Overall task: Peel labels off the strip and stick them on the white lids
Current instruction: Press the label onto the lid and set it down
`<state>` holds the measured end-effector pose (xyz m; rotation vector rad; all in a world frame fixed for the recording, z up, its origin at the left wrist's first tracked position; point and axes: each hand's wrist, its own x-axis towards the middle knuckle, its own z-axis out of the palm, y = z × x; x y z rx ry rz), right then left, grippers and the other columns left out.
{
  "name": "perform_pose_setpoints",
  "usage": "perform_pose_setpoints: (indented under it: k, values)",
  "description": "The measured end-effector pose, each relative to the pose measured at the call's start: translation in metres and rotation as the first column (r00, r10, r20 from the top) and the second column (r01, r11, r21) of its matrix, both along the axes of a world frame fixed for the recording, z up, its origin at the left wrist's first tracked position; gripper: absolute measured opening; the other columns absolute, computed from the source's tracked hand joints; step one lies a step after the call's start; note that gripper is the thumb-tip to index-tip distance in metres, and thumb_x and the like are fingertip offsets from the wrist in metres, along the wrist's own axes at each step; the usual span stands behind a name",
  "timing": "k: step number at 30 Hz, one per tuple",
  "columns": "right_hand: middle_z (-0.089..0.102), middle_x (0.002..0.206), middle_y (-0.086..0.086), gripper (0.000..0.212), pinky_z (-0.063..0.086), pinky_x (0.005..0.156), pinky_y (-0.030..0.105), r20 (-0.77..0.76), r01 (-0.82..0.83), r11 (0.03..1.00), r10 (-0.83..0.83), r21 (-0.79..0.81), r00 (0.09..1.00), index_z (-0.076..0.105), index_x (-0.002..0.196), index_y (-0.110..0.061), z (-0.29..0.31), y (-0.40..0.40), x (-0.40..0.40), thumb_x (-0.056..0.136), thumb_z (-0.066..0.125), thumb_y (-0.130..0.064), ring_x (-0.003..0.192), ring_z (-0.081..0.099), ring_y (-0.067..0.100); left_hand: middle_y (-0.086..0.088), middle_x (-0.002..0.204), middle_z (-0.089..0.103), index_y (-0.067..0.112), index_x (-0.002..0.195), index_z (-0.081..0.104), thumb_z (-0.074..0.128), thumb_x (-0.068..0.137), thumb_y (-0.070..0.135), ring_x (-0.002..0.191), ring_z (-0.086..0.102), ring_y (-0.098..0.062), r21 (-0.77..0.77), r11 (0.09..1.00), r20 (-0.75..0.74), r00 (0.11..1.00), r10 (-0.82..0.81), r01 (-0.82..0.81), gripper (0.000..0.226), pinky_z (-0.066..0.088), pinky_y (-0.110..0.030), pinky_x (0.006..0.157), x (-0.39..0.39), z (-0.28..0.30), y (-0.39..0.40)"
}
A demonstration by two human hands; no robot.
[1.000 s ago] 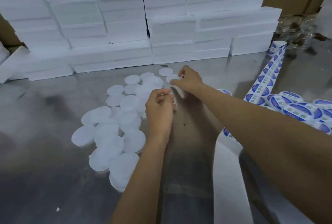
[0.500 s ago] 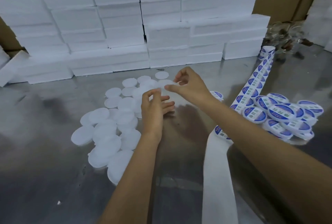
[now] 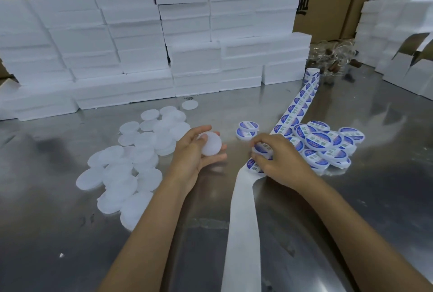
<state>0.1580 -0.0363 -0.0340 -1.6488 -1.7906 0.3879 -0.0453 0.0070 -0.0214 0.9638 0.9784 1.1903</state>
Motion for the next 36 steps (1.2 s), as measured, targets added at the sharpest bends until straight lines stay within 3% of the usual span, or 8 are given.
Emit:
perform_pose_setpoints:
  k: [4,7,12,15,22,27,32,36]
  values:
    - [0.062,0.096,-0.013,0.01,0.037,0.091,0.031,0.087,0.095,0.986,-0.107,0.134,0.99,0.069,0.088,-0.026,-0.004,-0.016,0.014,0.082,0.074,-0.02,0.101,0.05,0.012,-0.016,0.12,0.069,0.004,0.124,0.06,0.046,0.105,0.007,0.09,0.074,-0.036,0.004,0.999,-0.053,0.997,-0.051,0.052,0.024,0.064,-0.039,0.069,0.01,0.001,-0.009]
    - [0.062,0.1,-0.013,0.018,0.035,0.097,0.035,0.221,0.127,0.987,-0.146,0.099,0.964,0.071,0.098,-0.027,-0.006,-0.019,0.014,0.083,0.074,-0.037,0.102,0.048,0.011,-0.017,0.12,0.069,0.008,0.12,0.064,0.049,0.103,0.002,0.096,0.073,-0.039,-0.01,0.996,-0.092,0.992,-0.085,0.084,0.024,0.063,-0.043,0.078,0.017,0.0,-0.013]
    - [0.06,0.107,-0.014,0.027,0.033,0.096,0.033,0.264,0.124,0.988,-0.143,0.086,0.954,0.069,0.107,-0.029,-0.009,-0.019,0.008,0.086,0.068,-0.045,0.106,0.048,0.01,-0.016,0.127,0.062,0.019,0.114,0.069,0.054,0.099,0.001,0.098,0.073,-0.033,-0.003,0.995,-0.164,0.982,-0.098,0.099,0.028,0.061,-0.044,0.085,0.024,-0.001,-0.014]
    - [0.059,0.101,-0.015,0.028,0.034,0.093,0.031,0.228,0.114,0.988,-0.135,0.102,0.964,0.069,0.101,-0.029,-0.011,-0.02,0.005,0.083,0.069,-0.05,0.101,0.048,0.008,-0.01,0.126,0.058,0.025,0.111,0.07,0.056,0.098,0.002,0.097,0.074,-0.028,0.01,0.995,-0.198,0.976,-0.094,0.098,0.03,0.062,-0.039,0.081,0.026,-0.003,-0.013]
    - [0.054,0.091,-0.019,0.028,0.031,0.086,0.023,0.138,-0.014,0.999,0.009,0.032,0.99,0.063,0.093,-0.03,-0.008,-0.022,-0.006,0.077,0.075,-0.05,0.09,0.047,0.003,-0.009,0.132,0.06,0.03,0.112,0.069,0.059,0.096,0.005,0.117,0.062,-0.031,0.111,0.991,-0.273,0.961,-0.044,0.077,0.031,0.061,-0.046,0.087,0.025,-0.004,-0.013]
    - [0.055,0.092,-0.019,0.021,0.033,0.089,0.025,0.098,-0.064,0.998,0.066,-0.019,0.993,0.061,0.093,-0.032,-0.007,-0.023,-0.012,0.081,0.075,-0.042,0.09,0.047,0.003,-0.007,0.13,0.06,0.029,0.112,0.067,0.054,0.098,0.004,0.105,0.07,-0.025,0.16,0.976,-0.266,0.958,-0.104,0.151,0.032,0.062,-0.033,0.078,0.029,-0.005,-0.016]
    - [0.06,0.09,-0.017,0.02,0.035,0.09,0.029,0.072,-0.09,0.995,0.087,0.033,0.994,0.063,0.097,-0.031,-0.007,-0.026,-0.014,0.081,0.075,-0.033,0.088,0.052,0.003,-0.007,0.124,0.062,0.027,0.111,0.068,0.051,0.1,0.008,0.093,0.074,-0.023,0.174,0.965,-0.236,0.959,-0.154,0.198,0.028,0.06,-0.027,0.072,0.029,-0.007,-0.015]
    - [0.06,0.09,-0.018,0.017,0.04,0.079,0.013,-0.081,-0.158,0.987,0.161,0.035,0.984,0.065,0.096,-0.025,-0.005,-0.028,-0.019,0.083,0.075,-0.021,0.09,0.053,-0.002,-0.003,0.123,0.06,0.028,0.108,0.066,0.048,0.104,0.015,0.102,0.067,-0.017,0.212,0.951,-0.311,0.938,-0.153,0.225,0.023,0.057,-0.022,0.072,0.027,-0.008,-0.014]
